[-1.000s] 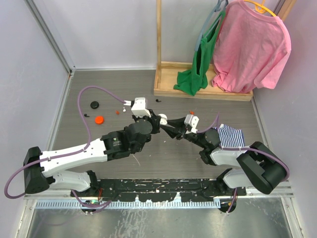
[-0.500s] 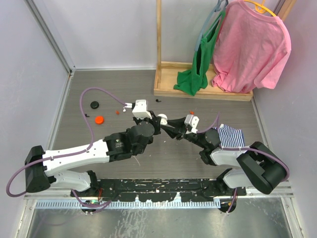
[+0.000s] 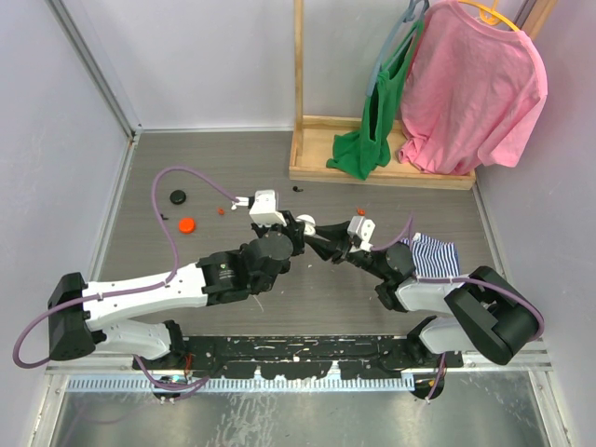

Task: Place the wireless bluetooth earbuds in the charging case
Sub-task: Place the earbud in the charging case, then pick up the earbud from the center of the board.

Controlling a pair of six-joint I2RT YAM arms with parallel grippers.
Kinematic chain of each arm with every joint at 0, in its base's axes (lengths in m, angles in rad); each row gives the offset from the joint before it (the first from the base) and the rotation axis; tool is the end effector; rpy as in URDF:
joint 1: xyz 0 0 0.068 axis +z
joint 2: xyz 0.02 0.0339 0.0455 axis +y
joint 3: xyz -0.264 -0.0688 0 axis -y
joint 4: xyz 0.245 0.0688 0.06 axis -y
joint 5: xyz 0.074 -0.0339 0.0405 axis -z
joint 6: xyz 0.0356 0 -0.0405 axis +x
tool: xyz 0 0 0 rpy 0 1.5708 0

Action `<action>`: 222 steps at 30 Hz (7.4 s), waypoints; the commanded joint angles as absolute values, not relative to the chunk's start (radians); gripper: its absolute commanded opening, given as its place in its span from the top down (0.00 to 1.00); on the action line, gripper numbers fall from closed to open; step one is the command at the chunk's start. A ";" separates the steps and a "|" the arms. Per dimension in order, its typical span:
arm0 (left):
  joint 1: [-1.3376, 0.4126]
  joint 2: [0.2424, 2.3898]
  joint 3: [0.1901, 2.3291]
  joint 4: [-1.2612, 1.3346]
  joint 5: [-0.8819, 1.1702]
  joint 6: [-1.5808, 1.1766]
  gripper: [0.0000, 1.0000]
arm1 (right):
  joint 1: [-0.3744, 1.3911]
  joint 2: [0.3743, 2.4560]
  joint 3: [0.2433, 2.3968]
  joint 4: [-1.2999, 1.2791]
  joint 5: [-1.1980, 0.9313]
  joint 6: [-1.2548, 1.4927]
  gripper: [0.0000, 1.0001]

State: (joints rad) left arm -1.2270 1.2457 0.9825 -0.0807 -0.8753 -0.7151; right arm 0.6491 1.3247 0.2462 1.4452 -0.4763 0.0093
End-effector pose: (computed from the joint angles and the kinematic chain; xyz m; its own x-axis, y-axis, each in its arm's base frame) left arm 0.1198 -0.2535 0.3252 -0.3216 -0.3481 -0.8805 0.1970 0.8850 -0.4219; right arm 0.1678 0.1478 0.2199 0.2774 0.2209 -0.9350 -0.8808 0.4472 -0.1557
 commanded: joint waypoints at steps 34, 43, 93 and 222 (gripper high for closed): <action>-1.103 1.051 0.987 -0.156 -0.528 -0.690 0.69 | 0.654 1.303 0.242 1.565 -0.508 0.018 0.91; -1.011 1.068 0.969 -0.124 -0.367 -0.693 0.72 | 0.654 1.305 0.245 1.565 -0.534 0.027 0.91; -0.997 1.096 0.965 -0.234 -0.343 -0.793 0.70 | 0.653 1.302 0.230 1.564 -0.489 0.015 0.92; -0.589 1.941 1.340 -0.587 0.048 -0.157 0.68 | 0.653 1.262 0.148 1.425 -0.327 -0.108 0.93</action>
